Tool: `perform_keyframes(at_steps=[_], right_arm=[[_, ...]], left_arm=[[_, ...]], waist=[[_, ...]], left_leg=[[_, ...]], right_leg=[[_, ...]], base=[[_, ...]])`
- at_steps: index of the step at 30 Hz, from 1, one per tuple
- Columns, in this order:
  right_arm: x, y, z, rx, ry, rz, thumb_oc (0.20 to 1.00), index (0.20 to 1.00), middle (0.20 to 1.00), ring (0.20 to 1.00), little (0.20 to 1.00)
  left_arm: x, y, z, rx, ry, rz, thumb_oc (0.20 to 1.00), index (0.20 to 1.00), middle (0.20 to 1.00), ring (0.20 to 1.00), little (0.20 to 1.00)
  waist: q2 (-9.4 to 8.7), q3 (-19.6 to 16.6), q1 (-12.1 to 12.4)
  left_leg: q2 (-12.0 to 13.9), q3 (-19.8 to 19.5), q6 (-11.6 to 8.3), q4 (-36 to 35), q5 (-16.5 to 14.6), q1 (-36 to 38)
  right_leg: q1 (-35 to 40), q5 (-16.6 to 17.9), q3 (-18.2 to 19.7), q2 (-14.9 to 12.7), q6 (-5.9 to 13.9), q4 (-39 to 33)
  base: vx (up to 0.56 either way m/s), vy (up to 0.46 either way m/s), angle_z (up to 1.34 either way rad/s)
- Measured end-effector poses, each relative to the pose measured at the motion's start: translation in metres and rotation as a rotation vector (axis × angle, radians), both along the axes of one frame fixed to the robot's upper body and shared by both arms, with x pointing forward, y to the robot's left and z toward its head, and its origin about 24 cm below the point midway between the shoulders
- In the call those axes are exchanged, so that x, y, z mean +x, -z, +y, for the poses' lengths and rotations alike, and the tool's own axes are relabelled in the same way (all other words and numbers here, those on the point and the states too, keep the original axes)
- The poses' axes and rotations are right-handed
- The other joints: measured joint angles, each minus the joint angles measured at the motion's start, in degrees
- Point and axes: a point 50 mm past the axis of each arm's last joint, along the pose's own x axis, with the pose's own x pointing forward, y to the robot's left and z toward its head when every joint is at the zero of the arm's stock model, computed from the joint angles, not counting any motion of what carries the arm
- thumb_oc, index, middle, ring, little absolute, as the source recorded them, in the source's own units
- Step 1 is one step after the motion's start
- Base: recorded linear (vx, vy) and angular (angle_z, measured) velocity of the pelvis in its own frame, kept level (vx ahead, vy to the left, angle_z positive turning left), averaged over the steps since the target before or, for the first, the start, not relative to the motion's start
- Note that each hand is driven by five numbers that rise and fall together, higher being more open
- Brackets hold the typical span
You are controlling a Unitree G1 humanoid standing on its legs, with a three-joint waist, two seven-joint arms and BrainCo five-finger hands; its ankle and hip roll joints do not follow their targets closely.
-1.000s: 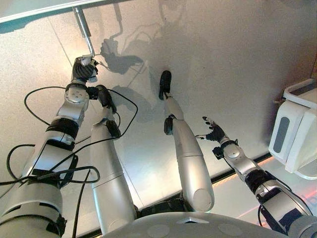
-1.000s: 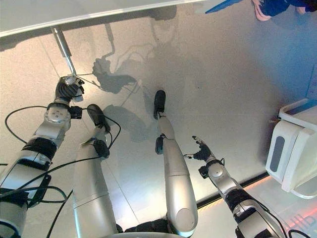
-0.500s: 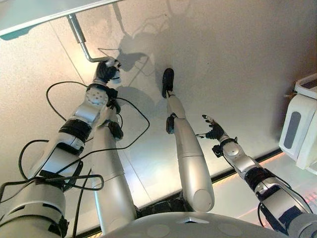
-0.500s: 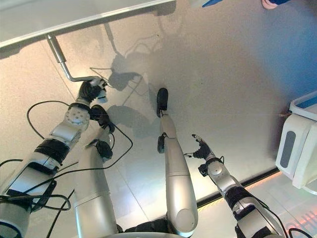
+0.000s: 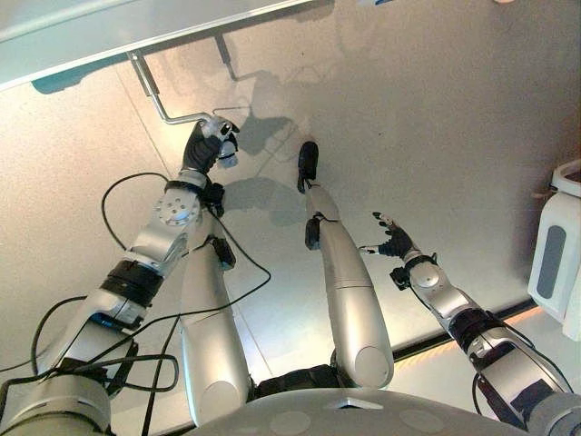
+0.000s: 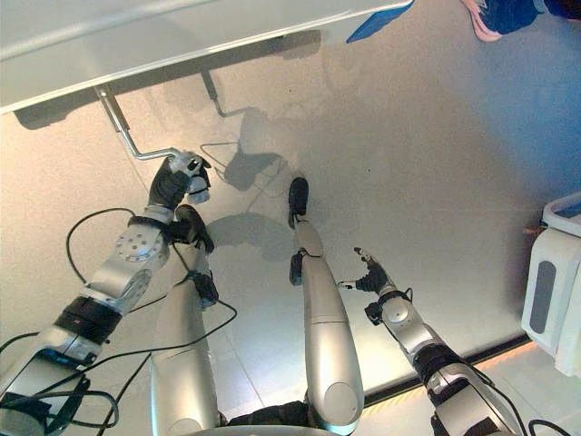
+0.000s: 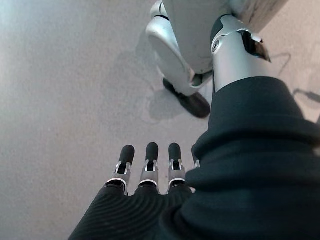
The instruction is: Raise the hospital bed
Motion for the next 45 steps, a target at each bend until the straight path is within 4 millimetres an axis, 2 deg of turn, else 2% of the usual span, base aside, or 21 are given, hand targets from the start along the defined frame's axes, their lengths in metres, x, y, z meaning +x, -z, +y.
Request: perform_keyframes(at_steps=[6, 7, 8, 10, 14, 16, 18, 23, 29, 32, 34, 35, 36, 40, 45], right_arm=[[-0.007, 0.006, -0.009, -0.002, 0.033, 0.022, 1.0, 1.0, 1.0, 1.0, 1.0], [-0.007, 0.004, -0.012, 0.009, 0.05, 0.011, 1.0, 1.0, 1.0, 1.0, 1.0], [-0.014, 0.008, -0.018, 0.016, 0.078, 0.024, 1.0, 1.0, 1.0, 1.0, 1.0], [-0.03, 0.018, -0.027, -0.004, 0.094, 0.07, 1.0, 1.0, 1.0, 1.0, 1.0], [-0.035, 0.023, -0.027, -0.004, 0.087, 0.094, 1.0, 1.0, 1.0, 1.0, 1.0], [-0.038, 0.026, -0.031, -0.002, 0.107, 0.109, 1.0, 1.0, 1.0, 1.0, 1.0], [-0.042, 0.031, -0.034, -0.012, 0.118, 0.133, 1.0, 1.0, 1.0, 1.0, 1.0], [-0.041, 0.032, -0.028, 0.0, 0.106, 0.133, 1.0, 1.0, 1.0, 1.0, 1.0], [-0.039, 0.03, -0.028, 0.0, 0.104, 0.126, 1.0, 1.0, 1.0, 1.0, 1.0], [-0.035, 0.028, -0.026, -0.004, 0.092, 0.115, 1.0, 1.0, 1.0, 1.0, 1.0], [-0.035, 0.028, -0.025, -0.004, 0.091, 0.116, 1.0, 1.0, 1.0, 1.0, 1.0], [-0.035, 0.027, -0.025, -0.004, 0.089, 0.114, 1.0, 1.0, 1.0, 1.0, 1.0], [-0.032, 0.027, -0.023, -0.011, 0.076, 0.112, 1.0, 1.0, 1.0, 1.0, 1.0], [-0.025, 0.023, -0.013, -0.015, 0.03, 0.097, 1.0, 1.0, 1.0, 1.0, 1.0], [-0.023, 0.023, -0.005, -0.016, -0.007, 0.096, 1.0, 1.0, 1.0, 1.0, 1.0]], left_arm=[[-0.006, -0.002, 0.005, -0.033, 0.004, -0.011, 0.2, 0.2, 0.2, 0.2, 0.2], [-0.013, -0.005, 0.012, -0.049, -0.005, -0.029, 0.2, 0.2, 0.2, 0.2, 0.2], [-0.031, -0.002, 0.032, -0.064, -0.058, -0.031, 0.2, 0.2, 0.2, 0.2, 0.2], [-0.035, 0.001, 0.054, 0.006, -0.123, 0.018, 0.2, 0.2, 0.2, 0.2, 0.2], [-0.033, 0.003, 0.04, 0.007, -0.059, 0.02, 0.2, 0.2, 0.2, 0.2, 0.2], [-0.034, 0.007, 0.048, 0.016, -0.086, 0.039, 0.2, 0.2, 0.2, 0.2, 0.2], [-0.034, 0.005, 0.046, 0.032, -0.075, 0.029, 0.2, 0.2, 0.2, 0.2, 0.2], [-0.03, 0.0, 0.044, 0.087, -0.078, -0.004, 0.2, 0.2, 0.2, 0.2, 0.2], [-0.022, -0.001, 0.049, 0.144, -0.134, -0.025, 0.2, 0.2, 0.2, 0.2, 0.2], [-0.006, 0.002, 0.06, 0.148, -0.241, -0.025, 0.2, 0.2, 0.2, 0.2, 0.2], [-0.005, -0.005, 0.058, 0.16, -0.235, -0.047, 0.2, 0.2, 0.2, 0.2, 0.2], [-0.002, -0.005, 0.053, 0.153, -0.229, -0.054, 0.2, 0.2, 0.2, 0.2, 0.2], [0.005, 0.001, 0.061, 0.185, -0.273, -0.019, 0.2, 0.2, 0.2, 0.2, 0.2], [0.029, -0.001, 0.074, 0.205, -0.385, 0.052, 0.2, 0.2, 0.2, 0.2, 0.2], [0.044, -0.004, 0.075, 0.213, -0.446, 0.093, 0.2, 0.2, 0.2, 0.2, 0.2]], waist=[[0.56, 0.34, 2.17], [0.84, 0.53, 2.21], [0.92, 0.58, 2.22], [1.55, 0.48, 2.63], [1.97, 0.7, 3.51], [2.3, 0.7, 3.9], [2.36, 0.73, 3.96], [2.37, 0.73, 4.34], [2.19, 0.64, 4.09], [2.32, 0.62, 4.19], [2.3, 0.63, 4.23], [1.68, 0.57, 3.14], [1.67, 0.48, 4.33], [0.58, 0.38, 1.37], [0.03, 0.03, -1.49]], left_leg=[[-0.23, -1.02, -0.06, -0.7, 0.6, 0.86], [-0.43, -1.04, -0.41, -0.48, 0.49, 0.7], [-0.32, -1.14, -0.44, 0.08, 0.09, 0.97], [-0.52, -1.43, -0.3, 0.13, -0.26, 1.85], [-1.24, -1.39, 0.19, 0.73, -0.85, 1.67], [-0.73, -1.44, 0.55, 3.92, -3.05, 0.41], [-0.94, -1.89, 0.86, 4.67, -3.45, -0.5], [-0.91, -3.23, 1.2, 6.87, -4.15, -3.2], [-0.83, -4.27, 1.43, 9.31, -5.13, -5.62], [-0.06, -4.78, 1.98, 12.79, -6.29, -9.21], [-0.19, -4.91, 2.13, 13.13, -6.29, -10.27], [-0.23, -4.74, 2.26, 13.3, -6.51, -10.4], [-0.1, -4.77, 2.62, 14.31, -7.07, -10.55], [0.08, -5.12, 3.3, 16.45, -7.58, -12.95], [0.2, -5.34, 3.77, 17.12, -7.43, -14.55]], right_leg=[[0.34, -0.61, -0.3, -0.25, -0.25, 1.54], [0.29, -0.92, -0.99, -0.83, -0.33, 1.78], [0.92, -0.91, -2.51, -1.48, -0.33, 1.61], [2.11, -1.64, -2.8, -1.74, -0.27, 1.74], [2.45, -1.57, -2.79, -2.63, -0.2, 1.82], [2.88, -1.68, -3.61, -2.71, -0.14, 1.78], [2.87, -1.79, -3.67, -3.11, 0.27, 1.48], [2.96, -2.34, -4.71, -3.3, 1.02, 1.45], [2.5, -2.35, -5.43, -3.28, 1.34, 1.21], [1.49, -1.65, -6.06, -2.66, 1.7, 0.34], [0.92, -1.19, -6.06, -2.91, 1.87, 0.08], [0.99, -1.02, -6.06, -2.42, 1.93, -0.28], [1.19, -0.61, -5.86, -2.63, 1.97, -0.48], [0.91, 0.43, -5.99, -2.06, 2.45, -1.76], [0.7, 1.91, -5.91, -1.84, 3.09, -3.92]], base=[[0.0, 0.045, 0.05], [-0.02, 0.2, 0.02], [0.0, 0.08, 0.0], [0.0, 0.021, 0.12], [0.03, 0.164, 0.08], [0.04, 0.236, -0.03], [0.04, 0.152, 0.1], [0.04, 0.108, 0.14], [0.04, 0.084, 0.03], [0.01, 0.023, -0.02], [0.03, 0.05, 0.06], [0.05, 0.065, -0.09], [0.03, 0.016, -0.08], [0.02, 0.009, -0.02], [0.01, -0.012, -0.01]])
